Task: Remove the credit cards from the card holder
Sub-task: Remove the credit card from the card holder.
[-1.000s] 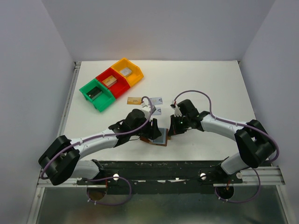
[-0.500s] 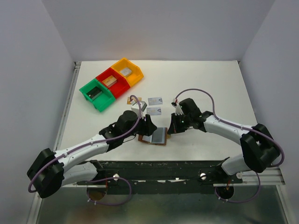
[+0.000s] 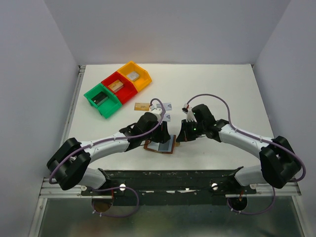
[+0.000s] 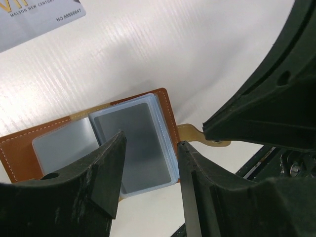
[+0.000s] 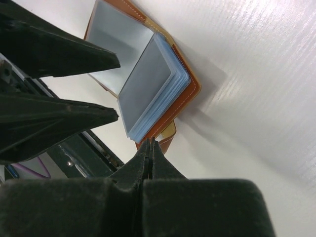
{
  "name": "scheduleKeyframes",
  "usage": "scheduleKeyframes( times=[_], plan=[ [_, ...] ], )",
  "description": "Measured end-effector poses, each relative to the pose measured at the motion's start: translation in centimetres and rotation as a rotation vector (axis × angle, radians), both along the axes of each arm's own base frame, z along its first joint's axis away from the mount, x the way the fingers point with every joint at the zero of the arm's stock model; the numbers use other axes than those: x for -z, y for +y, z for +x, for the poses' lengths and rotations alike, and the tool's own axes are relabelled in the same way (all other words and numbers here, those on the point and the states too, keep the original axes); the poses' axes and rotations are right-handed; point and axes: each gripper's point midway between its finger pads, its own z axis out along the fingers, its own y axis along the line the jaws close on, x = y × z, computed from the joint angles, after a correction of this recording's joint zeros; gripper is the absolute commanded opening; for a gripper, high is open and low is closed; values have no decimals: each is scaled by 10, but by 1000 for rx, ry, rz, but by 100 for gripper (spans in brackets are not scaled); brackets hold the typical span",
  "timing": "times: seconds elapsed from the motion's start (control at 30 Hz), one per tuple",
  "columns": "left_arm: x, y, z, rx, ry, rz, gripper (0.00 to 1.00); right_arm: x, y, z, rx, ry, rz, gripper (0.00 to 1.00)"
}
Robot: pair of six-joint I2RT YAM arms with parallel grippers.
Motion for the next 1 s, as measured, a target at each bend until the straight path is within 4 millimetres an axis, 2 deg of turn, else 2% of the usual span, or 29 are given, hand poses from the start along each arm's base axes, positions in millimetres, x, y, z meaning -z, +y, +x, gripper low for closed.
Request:
scheduleKeyframes(
  times=[0.6,1.0],
  plan=[
    [25,1,-8,25,67,47,58,-14,2,0,6,-37,46,0],
    [30,2,-9,32,76,64,57,-16,3,0,8,-35,53,0]
  ],
)
